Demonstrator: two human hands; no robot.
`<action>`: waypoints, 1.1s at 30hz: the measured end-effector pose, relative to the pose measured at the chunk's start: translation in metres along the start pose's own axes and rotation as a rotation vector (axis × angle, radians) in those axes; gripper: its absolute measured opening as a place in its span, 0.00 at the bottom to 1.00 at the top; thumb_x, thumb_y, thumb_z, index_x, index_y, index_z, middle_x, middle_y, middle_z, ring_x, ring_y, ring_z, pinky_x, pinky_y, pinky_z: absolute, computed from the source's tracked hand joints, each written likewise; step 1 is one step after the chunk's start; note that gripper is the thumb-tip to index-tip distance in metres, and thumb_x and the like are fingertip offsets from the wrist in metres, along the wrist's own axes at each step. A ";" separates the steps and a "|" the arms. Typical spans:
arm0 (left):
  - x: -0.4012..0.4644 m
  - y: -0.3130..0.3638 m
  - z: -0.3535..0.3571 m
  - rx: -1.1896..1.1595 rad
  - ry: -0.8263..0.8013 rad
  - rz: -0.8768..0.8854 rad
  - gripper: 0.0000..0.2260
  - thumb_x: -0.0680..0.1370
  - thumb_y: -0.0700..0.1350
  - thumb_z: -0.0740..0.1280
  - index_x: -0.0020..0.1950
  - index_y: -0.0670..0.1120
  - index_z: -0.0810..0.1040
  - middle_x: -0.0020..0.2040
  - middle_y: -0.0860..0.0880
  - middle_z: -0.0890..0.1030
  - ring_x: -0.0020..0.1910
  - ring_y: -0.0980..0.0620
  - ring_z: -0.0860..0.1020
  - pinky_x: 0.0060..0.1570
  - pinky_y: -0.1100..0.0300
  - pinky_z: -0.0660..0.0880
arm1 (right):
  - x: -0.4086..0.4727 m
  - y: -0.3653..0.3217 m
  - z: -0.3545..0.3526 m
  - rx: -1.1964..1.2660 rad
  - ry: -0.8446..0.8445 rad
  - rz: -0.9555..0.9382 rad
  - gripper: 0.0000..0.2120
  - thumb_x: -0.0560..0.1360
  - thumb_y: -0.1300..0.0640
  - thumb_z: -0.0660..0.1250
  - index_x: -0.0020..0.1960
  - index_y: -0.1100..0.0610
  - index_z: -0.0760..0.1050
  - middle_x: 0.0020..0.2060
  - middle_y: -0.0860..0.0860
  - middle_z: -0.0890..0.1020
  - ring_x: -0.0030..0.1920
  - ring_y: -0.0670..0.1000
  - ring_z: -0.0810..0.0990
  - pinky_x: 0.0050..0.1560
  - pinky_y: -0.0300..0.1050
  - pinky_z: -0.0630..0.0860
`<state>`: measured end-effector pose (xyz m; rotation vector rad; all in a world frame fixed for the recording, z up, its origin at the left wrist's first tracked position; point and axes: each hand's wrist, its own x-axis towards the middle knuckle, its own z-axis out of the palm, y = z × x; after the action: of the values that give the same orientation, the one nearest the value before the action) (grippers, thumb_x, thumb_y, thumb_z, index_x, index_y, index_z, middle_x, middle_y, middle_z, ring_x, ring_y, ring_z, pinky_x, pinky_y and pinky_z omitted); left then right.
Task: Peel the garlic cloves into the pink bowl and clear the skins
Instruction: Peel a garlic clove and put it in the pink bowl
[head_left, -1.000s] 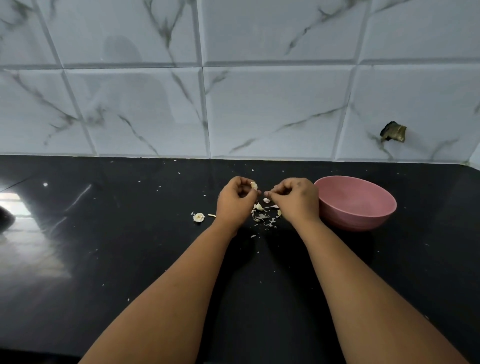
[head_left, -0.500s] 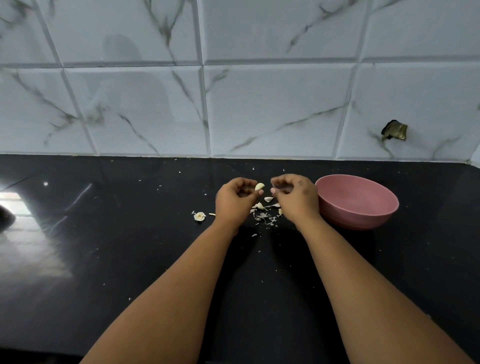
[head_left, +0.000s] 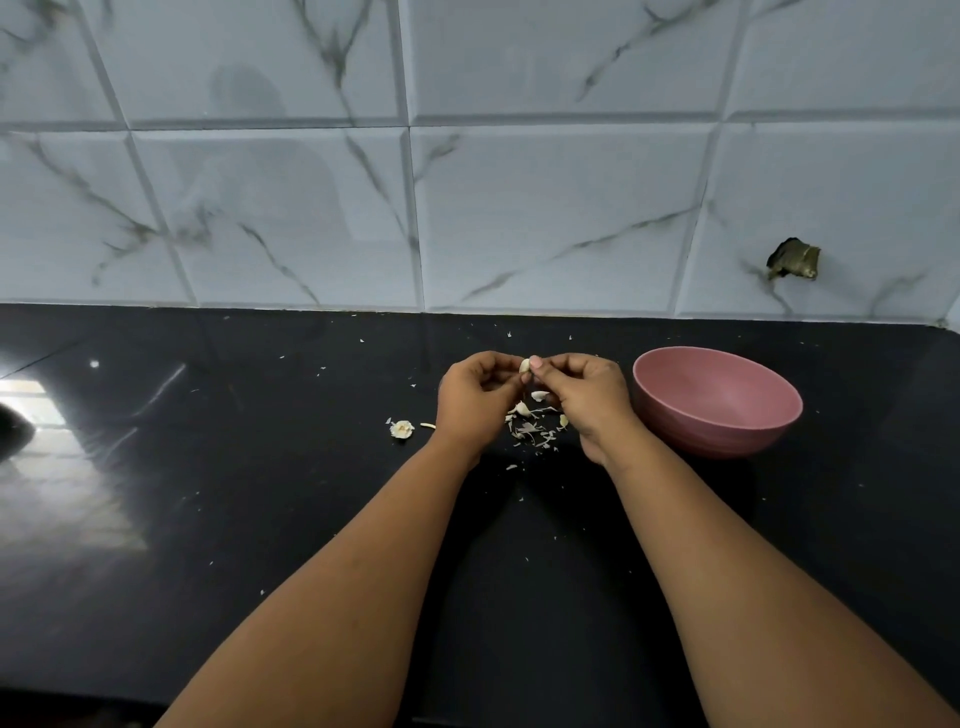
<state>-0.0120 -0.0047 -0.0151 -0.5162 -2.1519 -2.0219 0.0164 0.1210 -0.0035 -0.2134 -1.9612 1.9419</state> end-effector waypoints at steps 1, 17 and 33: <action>0.000 0.000 -0.001 -0.002 -0.010 -0.002 0.04 0.75 0.38 0.74 0.49 0.43 0.84 0.38 0.48 0.85 0.36 0.59 0.82 0.39 0.65 0.78 | 0.000 0.000 0.000 0.030 -0.007 0.017 0.05 0.74 0.58 0.72 0.44 0.61 0.83 0.44 0.60 0.85 0.45 0.53 0.80 0.49 0.49 0.75; -0.001 0.001 -0.002 -0.081 -0.095 0.041 0.06 0.72 0.35 0.75 0.44 0.45 0.83 0.39 0.48 0.85 0.39 0.55 0.82 0.44 0.62 0.78 | -0.005 -0.010 -0.010 0.468 -0.185 0.356 0.10 0.80 0.65 0.60 0.44 0.57 0.77 0.31 0.49 0.82 0.33 0.42 0.78 0.34 0.33 0.71; 0.002 0.006 -0.002 -0.305 -0.088 -0.196 0.07 0.78 0.37 0.69 0.54 0.35 0.81 0.43 0.43 0.84 0.36 0.54 0.83 0.40 0.65 0.79 | -0.005 -0.010 -0.002 0.151 -0.018 0.017 0.05 0.79 0.64 0.65 0.47 0.59 0.79 0.39 0.53 0.83 0.38 0.51 0.82 0.40 0.43 0.78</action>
<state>-0.0119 -0.0062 -0.0091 -0.4523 -2.0198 -2.5005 0.0231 0.1211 0.0057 -0.1740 -1.8188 2.0984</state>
